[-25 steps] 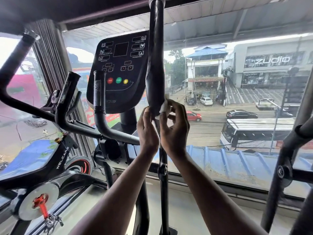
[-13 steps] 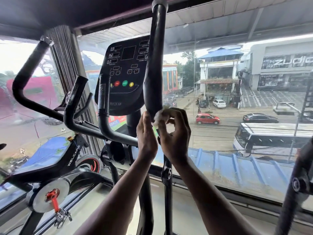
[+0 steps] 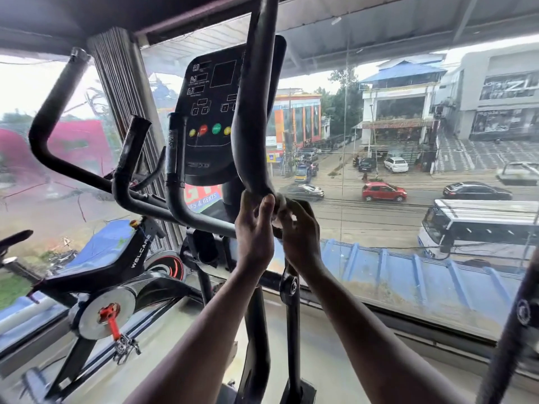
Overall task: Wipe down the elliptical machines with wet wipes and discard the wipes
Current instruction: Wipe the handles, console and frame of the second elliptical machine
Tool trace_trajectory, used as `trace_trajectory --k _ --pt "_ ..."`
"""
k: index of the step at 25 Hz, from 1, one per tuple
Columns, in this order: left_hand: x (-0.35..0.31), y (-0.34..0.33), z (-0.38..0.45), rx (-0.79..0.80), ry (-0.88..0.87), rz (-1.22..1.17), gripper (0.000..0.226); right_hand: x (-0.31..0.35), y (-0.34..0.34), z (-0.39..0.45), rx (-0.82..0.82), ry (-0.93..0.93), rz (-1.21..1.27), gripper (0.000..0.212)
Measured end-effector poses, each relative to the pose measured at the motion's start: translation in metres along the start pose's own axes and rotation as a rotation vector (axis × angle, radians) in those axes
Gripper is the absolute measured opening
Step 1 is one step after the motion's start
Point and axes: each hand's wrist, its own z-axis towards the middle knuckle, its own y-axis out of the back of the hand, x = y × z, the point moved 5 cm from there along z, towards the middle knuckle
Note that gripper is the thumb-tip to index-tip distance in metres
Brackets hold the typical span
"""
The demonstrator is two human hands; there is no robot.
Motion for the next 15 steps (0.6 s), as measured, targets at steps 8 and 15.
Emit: trace_trajectory --k 8,15 --pt "0.022 0.000 -0.002 0.061 0.122 -0.007 0.011 -0.017 -0.006 -0.008 0.137 -0.103 0.000 0.029" --pt "0.064 -0.010 -0.002 -0.057 0.133 0.156 0.024 -0.059 -0.010 0.001 0.236 -0.105 0.048 0.029"
